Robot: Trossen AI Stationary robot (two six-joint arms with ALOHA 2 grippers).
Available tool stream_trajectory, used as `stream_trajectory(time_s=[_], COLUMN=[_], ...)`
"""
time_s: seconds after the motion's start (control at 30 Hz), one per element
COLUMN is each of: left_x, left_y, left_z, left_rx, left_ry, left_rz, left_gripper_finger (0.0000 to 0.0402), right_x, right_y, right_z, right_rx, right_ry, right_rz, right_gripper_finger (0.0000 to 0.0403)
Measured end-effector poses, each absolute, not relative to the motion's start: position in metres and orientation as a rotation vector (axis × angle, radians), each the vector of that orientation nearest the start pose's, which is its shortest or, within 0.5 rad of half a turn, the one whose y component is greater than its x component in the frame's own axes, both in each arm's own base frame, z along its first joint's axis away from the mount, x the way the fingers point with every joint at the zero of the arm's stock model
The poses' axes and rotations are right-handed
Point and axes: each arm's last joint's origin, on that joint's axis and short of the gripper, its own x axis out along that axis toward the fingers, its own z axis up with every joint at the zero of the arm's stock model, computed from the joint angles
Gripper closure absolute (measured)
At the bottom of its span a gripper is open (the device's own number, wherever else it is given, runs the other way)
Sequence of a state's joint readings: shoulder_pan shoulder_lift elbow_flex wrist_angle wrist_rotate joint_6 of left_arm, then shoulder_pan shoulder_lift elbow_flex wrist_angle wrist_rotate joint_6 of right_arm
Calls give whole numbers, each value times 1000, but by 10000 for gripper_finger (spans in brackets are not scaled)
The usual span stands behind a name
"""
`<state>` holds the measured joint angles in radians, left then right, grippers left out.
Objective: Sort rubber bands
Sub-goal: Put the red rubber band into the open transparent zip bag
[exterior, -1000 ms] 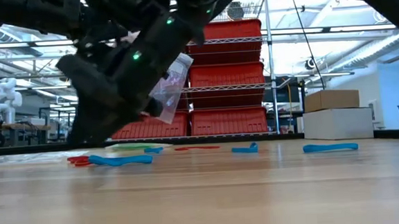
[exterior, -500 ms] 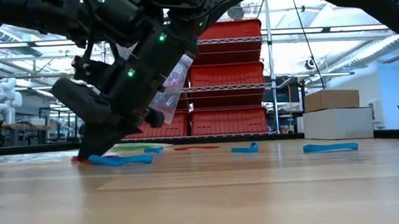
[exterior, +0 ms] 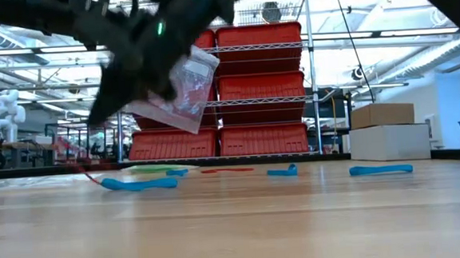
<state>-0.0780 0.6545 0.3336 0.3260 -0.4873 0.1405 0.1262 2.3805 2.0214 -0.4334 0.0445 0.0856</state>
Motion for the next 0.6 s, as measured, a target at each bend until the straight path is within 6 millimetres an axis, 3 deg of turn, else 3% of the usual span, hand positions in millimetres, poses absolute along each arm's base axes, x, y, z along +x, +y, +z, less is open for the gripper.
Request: stream_trajectory(time_s=[0.33, 0.6], left_x=[156, 157], left_y=[1, -1], left_z=[244, 244], left_rx=[157, 175], left_ry=[26, 24], left_rz=[388, 304], left_gripper_finger=[401, 401], right_x=[484, 445], right_y=[60, 43], right_z=[300, 367], right_rx=[-202, -340], right_ry=[654, 564], right_rz=[-42, -226], right_gripper_finger=[403, 403])
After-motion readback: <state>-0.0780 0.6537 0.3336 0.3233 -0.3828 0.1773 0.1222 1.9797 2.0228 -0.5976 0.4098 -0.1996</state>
